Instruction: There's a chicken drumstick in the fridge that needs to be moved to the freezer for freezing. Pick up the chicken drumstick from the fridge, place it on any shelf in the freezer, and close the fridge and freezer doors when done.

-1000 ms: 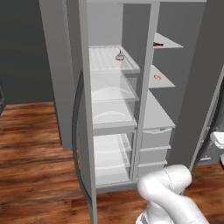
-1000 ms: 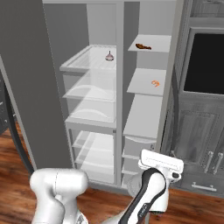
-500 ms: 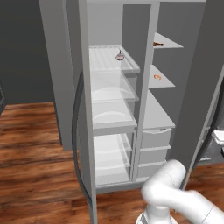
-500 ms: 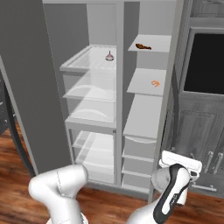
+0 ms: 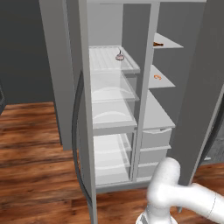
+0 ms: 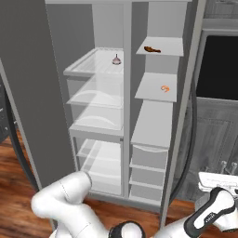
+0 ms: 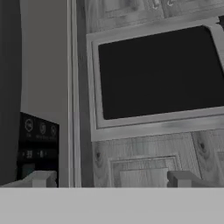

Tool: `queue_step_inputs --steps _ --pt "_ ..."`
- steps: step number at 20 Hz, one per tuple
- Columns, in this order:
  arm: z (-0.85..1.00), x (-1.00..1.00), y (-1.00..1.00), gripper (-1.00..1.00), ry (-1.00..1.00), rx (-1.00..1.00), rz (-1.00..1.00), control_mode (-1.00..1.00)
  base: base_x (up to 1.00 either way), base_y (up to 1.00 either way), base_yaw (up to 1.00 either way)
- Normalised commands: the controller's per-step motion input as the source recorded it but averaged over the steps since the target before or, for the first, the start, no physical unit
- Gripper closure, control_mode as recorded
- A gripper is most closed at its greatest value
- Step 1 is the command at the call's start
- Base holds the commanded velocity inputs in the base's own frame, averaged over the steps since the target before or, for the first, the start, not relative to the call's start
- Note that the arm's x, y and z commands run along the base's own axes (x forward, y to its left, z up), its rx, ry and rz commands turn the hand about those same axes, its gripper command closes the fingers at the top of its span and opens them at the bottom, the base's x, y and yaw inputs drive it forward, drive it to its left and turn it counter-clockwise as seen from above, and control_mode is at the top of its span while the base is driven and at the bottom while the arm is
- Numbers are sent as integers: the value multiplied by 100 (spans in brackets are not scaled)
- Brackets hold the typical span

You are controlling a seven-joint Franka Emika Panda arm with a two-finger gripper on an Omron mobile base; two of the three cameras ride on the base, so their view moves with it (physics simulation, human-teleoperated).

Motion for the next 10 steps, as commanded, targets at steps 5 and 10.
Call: queue_step_inputs --steps 5,10 --pt "-43 43 -35 -100 0 -1 1 -100 0 0 0" --pt "-45 73 78 -100 -5 -9 0 -100 0 0 0"
